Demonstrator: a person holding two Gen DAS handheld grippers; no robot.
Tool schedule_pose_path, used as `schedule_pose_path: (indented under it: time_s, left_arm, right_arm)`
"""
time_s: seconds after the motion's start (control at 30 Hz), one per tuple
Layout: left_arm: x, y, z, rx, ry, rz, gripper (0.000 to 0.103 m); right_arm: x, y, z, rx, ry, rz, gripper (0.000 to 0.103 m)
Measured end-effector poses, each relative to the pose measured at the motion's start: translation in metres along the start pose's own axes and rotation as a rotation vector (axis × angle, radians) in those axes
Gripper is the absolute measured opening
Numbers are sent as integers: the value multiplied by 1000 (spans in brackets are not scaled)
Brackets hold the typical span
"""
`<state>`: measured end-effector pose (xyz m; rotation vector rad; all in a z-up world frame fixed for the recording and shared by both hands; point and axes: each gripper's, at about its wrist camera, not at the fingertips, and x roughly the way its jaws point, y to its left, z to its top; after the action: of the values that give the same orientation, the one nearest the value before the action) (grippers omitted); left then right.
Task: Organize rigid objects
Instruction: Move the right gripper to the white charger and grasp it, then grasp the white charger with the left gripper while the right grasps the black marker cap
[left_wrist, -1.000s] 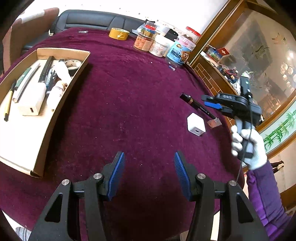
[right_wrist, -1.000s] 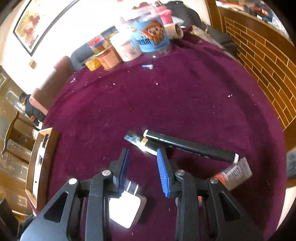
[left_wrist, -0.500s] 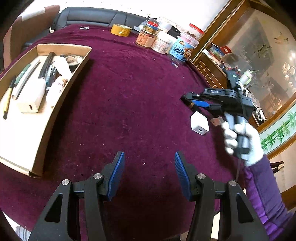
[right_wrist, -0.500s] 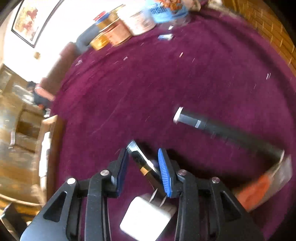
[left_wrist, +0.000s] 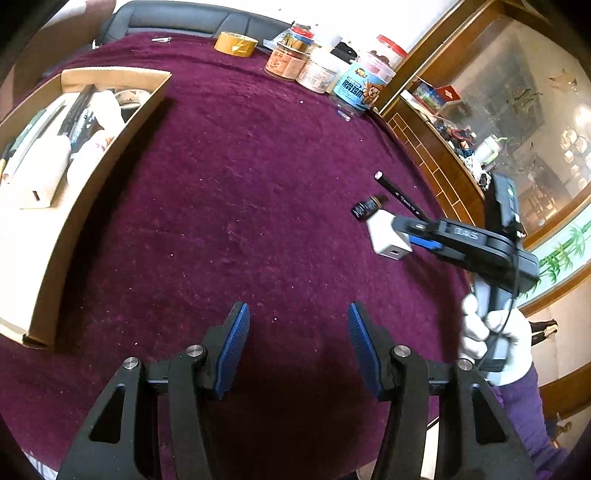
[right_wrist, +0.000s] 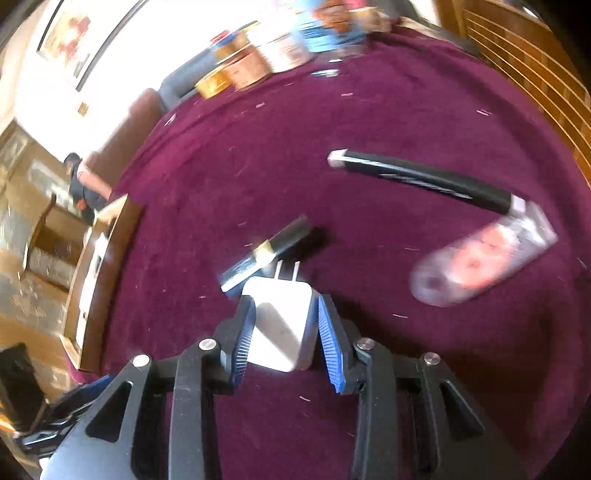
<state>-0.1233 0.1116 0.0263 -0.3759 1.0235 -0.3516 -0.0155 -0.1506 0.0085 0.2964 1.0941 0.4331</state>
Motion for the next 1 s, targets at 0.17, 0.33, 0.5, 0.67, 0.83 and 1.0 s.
schedule_pose_path:
  time_s: [0.17, 0.33, 0.5, 0.67, 0.83, 1.0]
  left_arm:
    - [-11, 10, 2, -33, -38, 27, 49]
    - [-13, 14, 0, -38, -37, 27, 49]
    - [-11, 18, 0, -48, -34, 14, 49]
    - [-7, 16, 0, -42, -27, 3, 49]
    - [-8, 10, -1, -14, -23, 11, 49]
    - [-7, 9, -2, -12, -17, 22, 49]
  right_arm:
    - [36, 53, -11, -84, 96, 161, 34]
    - [17, 66, 0, -117, 13, 133, 34]
    - [-5, 35, 17, -10, -57, -26, 35]
    - [7, 14, 18, 158, -31, -13, 35]
    - [29, 21, 39, 196, -54, -105, 36]
    - [51, 34, 52, 135, -46, -211, 37]
